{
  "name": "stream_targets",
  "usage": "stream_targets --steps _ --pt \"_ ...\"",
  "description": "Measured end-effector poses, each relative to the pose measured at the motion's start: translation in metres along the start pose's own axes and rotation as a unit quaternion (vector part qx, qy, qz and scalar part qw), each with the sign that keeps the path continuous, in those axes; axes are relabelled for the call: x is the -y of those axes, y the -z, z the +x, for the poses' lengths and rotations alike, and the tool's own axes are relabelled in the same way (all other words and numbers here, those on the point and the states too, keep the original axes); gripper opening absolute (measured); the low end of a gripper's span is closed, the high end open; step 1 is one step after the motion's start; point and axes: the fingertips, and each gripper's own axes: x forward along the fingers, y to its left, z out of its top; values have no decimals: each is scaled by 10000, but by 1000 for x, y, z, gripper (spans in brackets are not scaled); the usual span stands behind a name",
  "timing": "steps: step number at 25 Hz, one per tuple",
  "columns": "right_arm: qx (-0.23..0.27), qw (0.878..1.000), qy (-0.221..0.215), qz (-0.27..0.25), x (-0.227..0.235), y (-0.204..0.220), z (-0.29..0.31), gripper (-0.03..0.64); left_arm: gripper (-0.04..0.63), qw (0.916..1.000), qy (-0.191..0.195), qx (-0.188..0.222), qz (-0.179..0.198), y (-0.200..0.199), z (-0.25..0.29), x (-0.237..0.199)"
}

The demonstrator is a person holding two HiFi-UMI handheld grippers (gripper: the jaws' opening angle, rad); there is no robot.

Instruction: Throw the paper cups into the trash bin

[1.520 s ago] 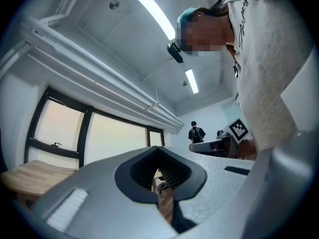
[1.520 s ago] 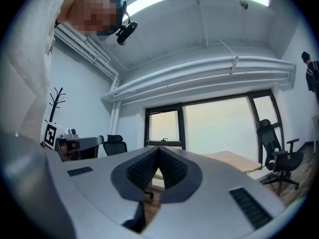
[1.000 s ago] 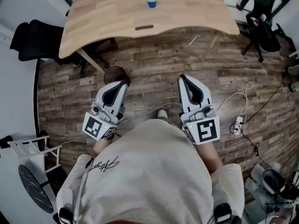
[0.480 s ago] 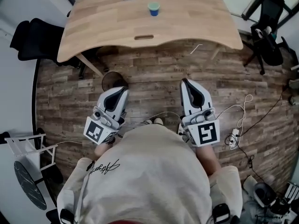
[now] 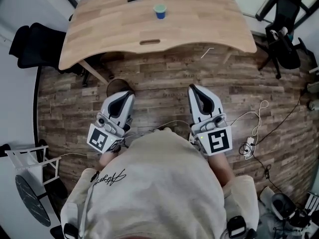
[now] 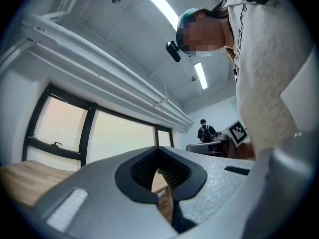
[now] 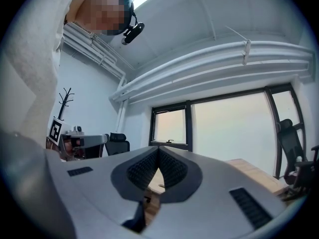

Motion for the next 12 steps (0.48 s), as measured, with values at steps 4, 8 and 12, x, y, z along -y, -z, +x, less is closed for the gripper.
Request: stream_targets --steps 4,8,12 --pt "-49 10000 4 51 5 0 -3 8 3 9998 -133 -126 83 4 -2 -2" --pt "-207 9996 -123 172 1 7 -6 8 3 9993 -351 -115 -88 8 -12 -7" --pt "-242 9995 -108 170 2 9 -11 8 3 9988 -414 -236 -120 13 -19 -6"
